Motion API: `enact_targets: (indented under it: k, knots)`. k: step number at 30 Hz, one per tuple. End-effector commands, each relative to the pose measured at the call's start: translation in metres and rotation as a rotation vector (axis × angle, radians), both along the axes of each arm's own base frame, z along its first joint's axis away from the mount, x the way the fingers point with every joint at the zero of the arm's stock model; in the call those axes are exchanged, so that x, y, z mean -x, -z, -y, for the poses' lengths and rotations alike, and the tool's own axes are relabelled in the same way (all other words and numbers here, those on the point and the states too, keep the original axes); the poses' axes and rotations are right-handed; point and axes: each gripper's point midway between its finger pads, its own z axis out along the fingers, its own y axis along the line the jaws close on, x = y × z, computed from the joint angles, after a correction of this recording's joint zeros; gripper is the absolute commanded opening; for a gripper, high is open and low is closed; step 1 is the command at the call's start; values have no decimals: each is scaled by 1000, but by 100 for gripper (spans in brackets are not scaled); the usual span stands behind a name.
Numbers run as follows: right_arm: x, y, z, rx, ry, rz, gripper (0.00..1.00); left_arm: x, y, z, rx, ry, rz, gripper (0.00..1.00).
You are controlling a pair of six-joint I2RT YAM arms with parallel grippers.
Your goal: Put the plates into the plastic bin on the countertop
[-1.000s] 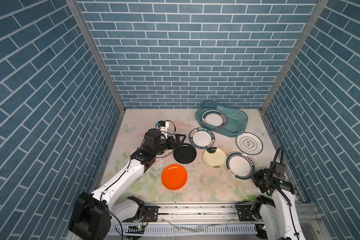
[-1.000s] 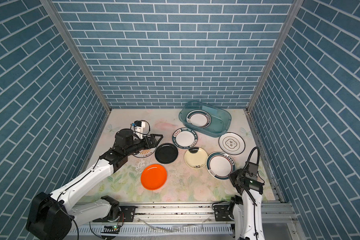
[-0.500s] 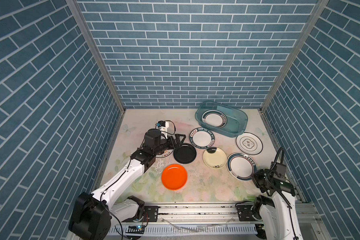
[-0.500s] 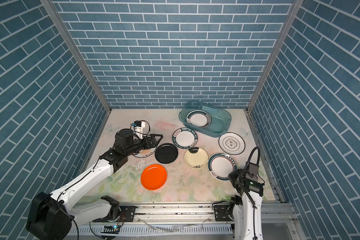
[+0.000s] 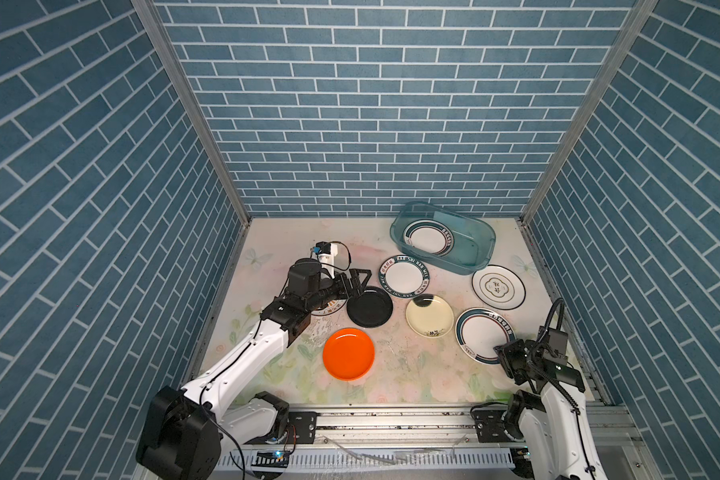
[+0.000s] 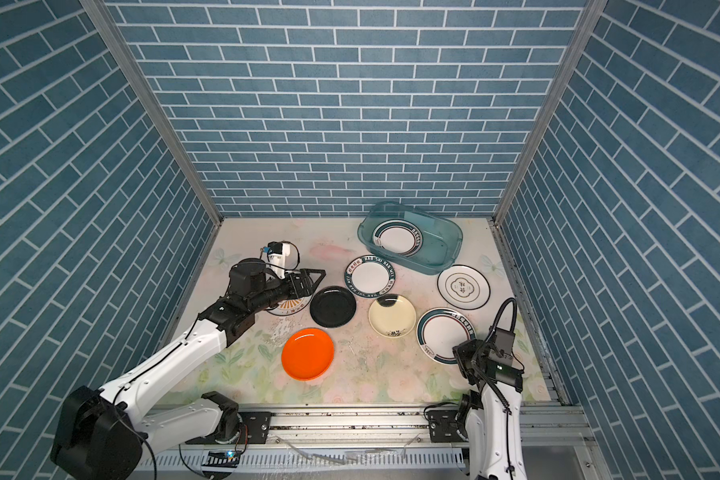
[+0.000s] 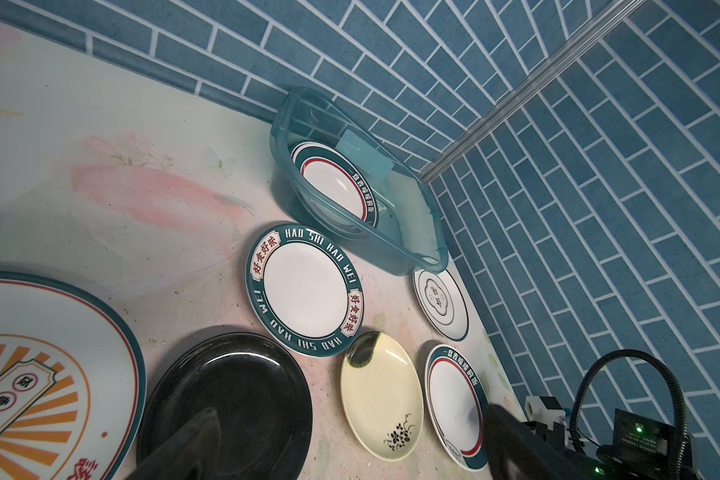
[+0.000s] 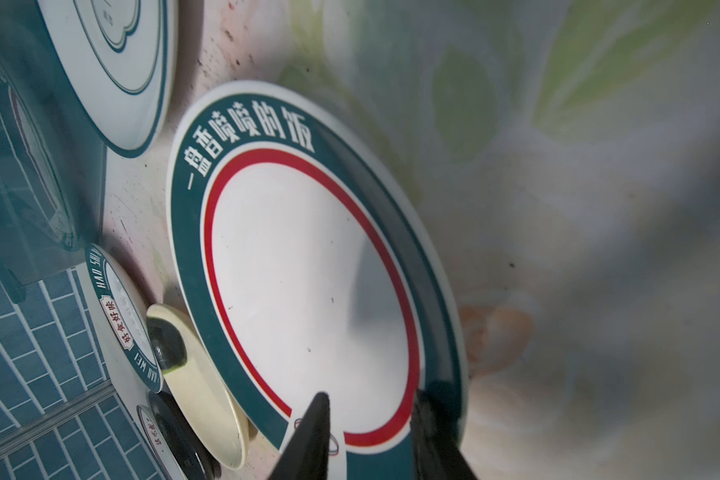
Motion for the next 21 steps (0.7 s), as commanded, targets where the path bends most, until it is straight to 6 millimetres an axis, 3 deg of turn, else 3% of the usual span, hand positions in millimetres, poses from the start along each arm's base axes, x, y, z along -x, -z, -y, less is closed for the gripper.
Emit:
enact_targets:
  k: [1, 6, 9, 12, 21]
  knots:
    - [-1, -9, 3, 4, 32, 7, 38, 1, 0, -3, -17, -2, 18, 100]
    - [4, -21, 7, 40, 31, -3, 39, 1, 3, -4, -17, -4, 10, 100]
    - [17, -22, 12, 75, 40, -69, 40, 1, 3, -4, -17, -3, 12, 100]
    - [27, -17, 15, 94, 45, -131, 41, 0, 3, -4, -15, -5, 13, 100]
    - [25, 8, 12, 52, 83, -132, 41, -1, 5, -1, -12, 6, 9, 100]
